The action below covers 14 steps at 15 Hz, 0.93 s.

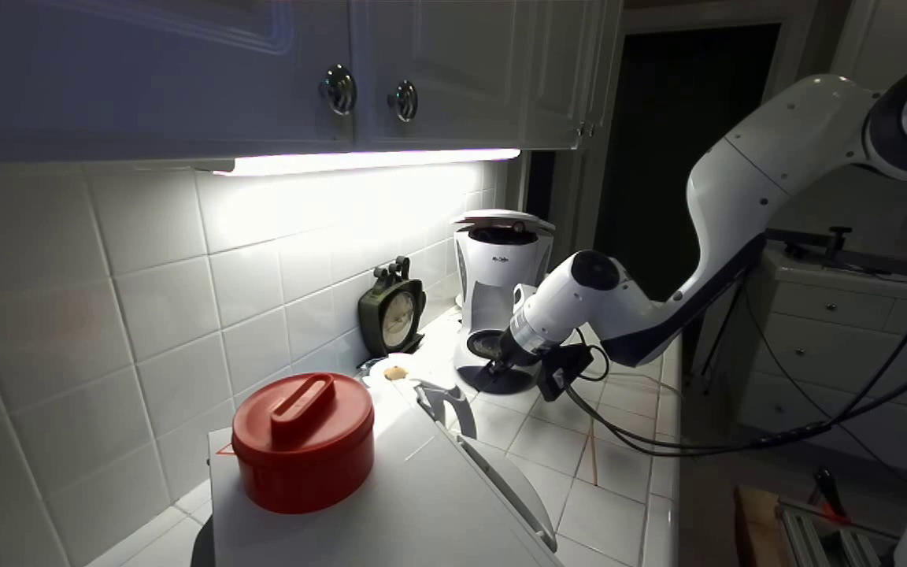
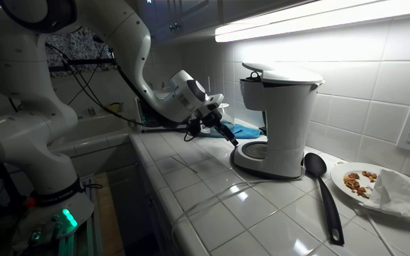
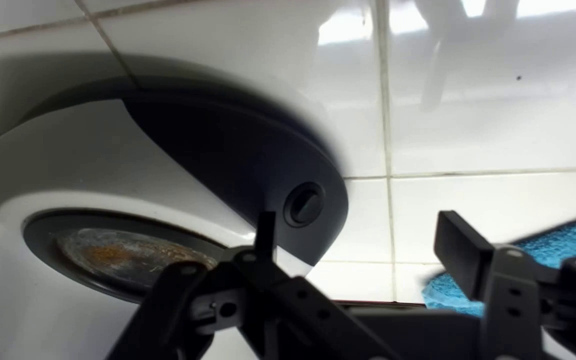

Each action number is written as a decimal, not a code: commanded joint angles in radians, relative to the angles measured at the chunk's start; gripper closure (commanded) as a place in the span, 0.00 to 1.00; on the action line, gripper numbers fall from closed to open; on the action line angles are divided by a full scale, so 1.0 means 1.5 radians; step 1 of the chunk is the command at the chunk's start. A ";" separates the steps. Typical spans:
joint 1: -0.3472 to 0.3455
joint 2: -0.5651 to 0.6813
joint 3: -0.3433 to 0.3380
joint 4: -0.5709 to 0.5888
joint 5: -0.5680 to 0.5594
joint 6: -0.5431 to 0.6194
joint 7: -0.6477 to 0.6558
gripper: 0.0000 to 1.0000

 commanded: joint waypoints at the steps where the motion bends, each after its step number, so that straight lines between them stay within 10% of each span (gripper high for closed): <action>1: 0.001 -0.003 0.009 0.003 0.019 0.006 -0.008 0.48; 9: -0.004 0.002 0.013 -0.004 0.023 -0.005 -0.018 1.00; 10: -0.005 0.002 0.012 -0.005 0.023 -0.004 -0.020 0.63; 14: -0.006 0.007 0.008 -0.003 0.015 -0.007 -0.011 0.53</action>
